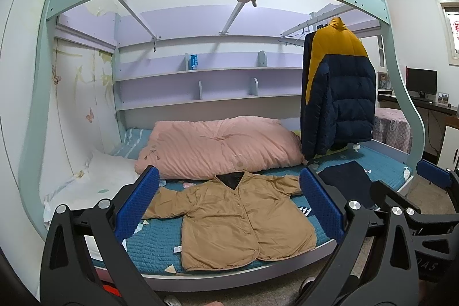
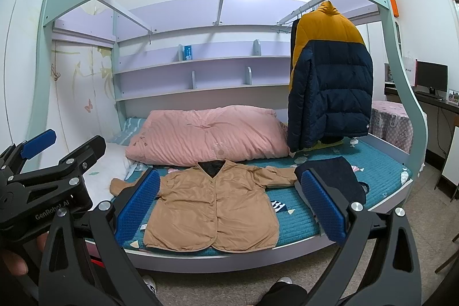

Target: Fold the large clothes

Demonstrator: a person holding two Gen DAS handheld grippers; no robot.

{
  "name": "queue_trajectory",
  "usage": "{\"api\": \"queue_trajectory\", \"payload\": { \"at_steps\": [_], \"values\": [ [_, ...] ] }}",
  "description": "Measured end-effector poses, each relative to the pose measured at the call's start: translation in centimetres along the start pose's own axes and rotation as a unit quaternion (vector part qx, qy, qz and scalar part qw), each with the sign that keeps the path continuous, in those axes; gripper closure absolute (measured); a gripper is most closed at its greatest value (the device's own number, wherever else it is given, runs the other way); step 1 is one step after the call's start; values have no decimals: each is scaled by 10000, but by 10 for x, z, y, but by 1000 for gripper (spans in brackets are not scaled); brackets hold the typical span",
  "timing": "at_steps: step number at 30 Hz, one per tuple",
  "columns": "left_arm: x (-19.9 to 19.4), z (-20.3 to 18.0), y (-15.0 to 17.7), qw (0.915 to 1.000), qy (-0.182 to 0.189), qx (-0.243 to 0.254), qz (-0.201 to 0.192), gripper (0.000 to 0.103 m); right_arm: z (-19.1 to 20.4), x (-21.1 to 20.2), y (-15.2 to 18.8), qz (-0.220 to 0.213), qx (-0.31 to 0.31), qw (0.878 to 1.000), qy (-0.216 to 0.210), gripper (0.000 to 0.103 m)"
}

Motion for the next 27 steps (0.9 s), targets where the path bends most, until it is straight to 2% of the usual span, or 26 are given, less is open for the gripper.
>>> {"api": "queue_trajectory", "payload": {
  "at_steps": [16,27],
  "values": [
    [-1,1,-1,10000,-23,-37,-36,5,5,0,-1,-16,25,10000,9,8],
    [2,4,-3,9998,-170,-16,-102,5,7,2,-1,-3,30,10000,1,8]
  ]
}}
Point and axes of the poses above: each gripper's, at about its wrist camera, not at the fingertips, and x roughly the way its jaws point, z to its left, y to its underside, the point moved 6 cm from there along x, roughly the way its jaws point, and after that the axes turned 6 degrees about -y, right-handed, at the moved point
